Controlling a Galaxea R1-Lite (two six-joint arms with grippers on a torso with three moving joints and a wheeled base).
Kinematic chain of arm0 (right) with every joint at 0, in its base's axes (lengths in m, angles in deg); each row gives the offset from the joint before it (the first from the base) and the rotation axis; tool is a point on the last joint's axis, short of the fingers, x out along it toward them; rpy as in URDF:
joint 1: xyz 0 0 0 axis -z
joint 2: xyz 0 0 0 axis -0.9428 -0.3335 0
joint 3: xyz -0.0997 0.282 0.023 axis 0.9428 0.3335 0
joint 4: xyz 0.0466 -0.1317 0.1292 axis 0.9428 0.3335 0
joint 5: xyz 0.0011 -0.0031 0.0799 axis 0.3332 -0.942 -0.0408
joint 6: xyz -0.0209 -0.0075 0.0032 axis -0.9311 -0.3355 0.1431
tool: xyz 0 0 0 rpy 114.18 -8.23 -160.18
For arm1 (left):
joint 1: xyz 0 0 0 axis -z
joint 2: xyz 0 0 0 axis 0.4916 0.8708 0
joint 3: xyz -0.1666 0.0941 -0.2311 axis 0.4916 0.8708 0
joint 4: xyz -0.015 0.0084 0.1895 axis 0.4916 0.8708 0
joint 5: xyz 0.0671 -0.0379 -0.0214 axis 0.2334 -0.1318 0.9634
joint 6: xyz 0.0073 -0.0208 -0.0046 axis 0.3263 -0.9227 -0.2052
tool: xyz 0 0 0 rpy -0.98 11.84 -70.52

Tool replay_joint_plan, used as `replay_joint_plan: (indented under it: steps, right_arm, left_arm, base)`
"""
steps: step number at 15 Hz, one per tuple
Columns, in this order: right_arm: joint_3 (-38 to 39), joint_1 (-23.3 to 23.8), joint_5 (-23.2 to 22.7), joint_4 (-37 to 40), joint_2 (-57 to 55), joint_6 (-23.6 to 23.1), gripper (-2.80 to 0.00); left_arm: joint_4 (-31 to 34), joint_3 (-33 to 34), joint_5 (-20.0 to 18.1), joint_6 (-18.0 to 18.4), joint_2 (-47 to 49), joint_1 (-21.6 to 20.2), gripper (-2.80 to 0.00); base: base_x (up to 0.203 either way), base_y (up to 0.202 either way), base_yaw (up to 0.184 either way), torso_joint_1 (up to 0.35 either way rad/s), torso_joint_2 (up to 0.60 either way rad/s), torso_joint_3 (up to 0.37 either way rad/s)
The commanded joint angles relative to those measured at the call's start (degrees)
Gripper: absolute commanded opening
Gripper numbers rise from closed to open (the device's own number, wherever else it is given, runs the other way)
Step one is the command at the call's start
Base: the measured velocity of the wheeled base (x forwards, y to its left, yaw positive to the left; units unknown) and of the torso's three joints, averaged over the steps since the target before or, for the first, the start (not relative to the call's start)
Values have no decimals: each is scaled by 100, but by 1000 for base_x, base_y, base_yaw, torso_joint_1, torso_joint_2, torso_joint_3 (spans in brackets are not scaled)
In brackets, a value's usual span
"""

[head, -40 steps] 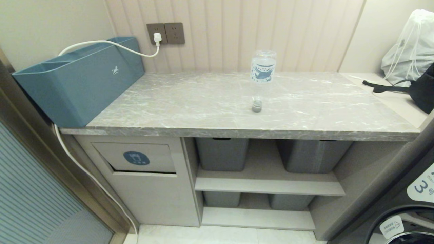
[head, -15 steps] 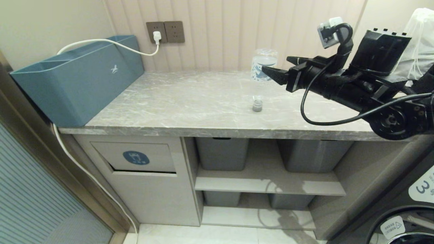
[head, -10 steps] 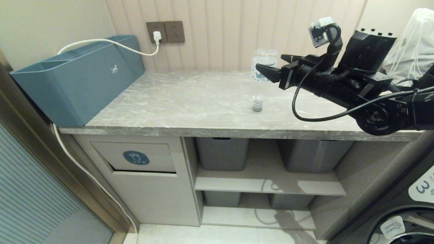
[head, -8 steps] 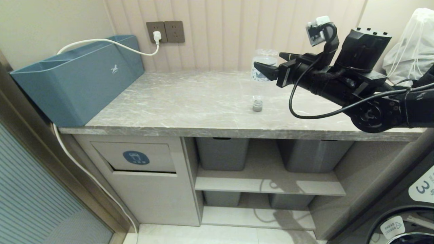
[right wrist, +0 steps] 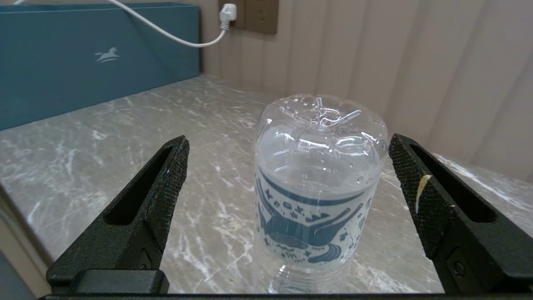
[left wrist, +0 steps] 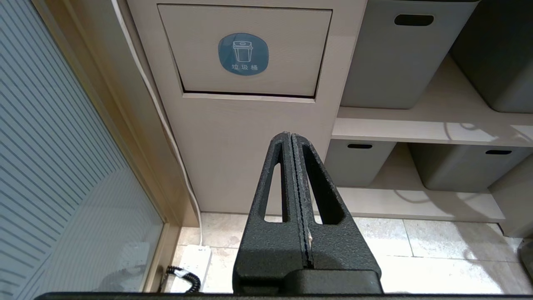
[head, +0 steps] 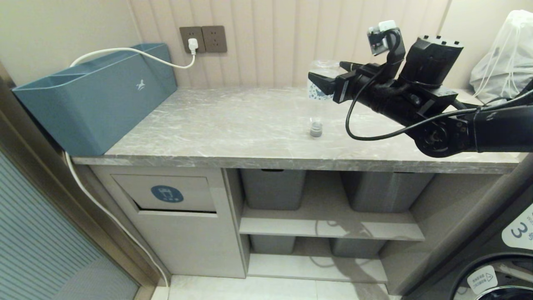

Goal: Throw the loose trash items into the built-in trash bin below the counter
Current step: Pick up the garbage

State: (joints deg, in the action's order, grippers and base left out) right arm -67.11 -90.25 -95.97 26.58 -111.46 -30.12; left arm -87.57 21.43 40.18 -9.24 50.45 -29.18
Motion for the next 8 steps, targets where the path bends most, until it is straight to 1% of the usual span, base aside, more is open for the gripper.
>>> replay_joint_plan:
  steps: [1,5,8]
  right_arm:
    - [-99,5,25,-26,-108,-3,0]
    - [-250,37,178,-26,-342,-3,0]
    - [-461,56,182,-24,-481,-7,0]
  left_arm:
    - [-4,9,2,-1,10,0,-280]
    - [-4,9,2,-1,10,0,-280]
    - [-4,9,2,-1,10,0,-280]
  base:
    - [0,0,0,0,0,0]
    - [0,0,0,0,0,0]
    - [0,0,0,0,0,0]
